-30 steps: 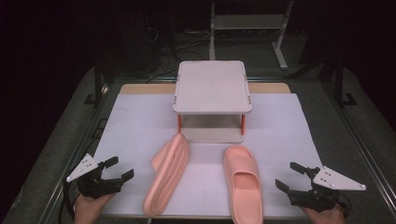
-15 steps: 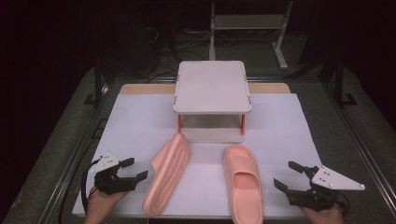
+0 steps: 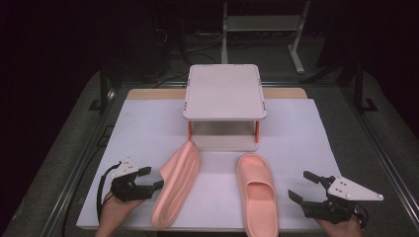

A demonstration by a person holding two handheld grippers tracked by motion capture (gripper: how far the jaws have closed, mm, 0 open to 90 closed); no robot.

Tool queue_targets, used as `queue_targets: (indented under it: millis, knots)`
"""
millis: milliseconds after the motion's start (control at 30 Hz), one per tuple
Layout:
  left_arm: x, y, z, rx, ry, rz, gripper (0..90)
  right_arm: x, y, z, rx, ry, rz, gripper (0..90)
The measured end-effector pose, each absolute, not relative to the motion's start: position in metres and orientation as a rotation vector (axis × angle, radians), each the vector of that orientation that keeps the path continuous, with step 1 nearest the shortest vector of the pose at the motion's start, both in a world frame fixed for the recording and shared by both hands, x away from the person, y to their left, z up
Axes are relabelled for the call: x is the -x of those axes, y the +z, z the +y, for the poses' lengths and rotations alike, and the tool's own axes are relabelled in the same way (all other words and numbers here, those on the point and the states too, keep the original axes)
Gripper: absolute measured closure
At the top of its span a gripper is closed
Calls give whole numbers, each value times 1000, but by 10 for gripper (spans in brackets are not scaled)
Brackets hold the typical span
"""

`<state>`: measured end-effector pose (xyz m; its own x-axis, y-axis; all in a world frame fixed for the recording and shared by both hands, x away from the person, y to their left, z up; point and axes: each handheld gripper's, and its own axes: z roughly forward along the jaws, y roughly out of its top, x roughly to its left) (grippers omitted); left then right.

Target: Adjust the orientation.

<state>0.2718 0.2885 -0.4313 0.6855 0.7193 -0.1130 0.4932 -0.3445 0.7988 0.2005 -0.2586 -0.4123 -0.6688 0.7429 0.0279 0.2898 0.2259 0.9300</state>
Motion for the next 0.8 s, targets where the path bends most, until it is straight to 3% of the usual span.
queue_targets:
  millis: [800]
  knots:
    - [-279,-425,258,-2030,310,849,353,-200,-411,-259,-940,1439,2080,203]
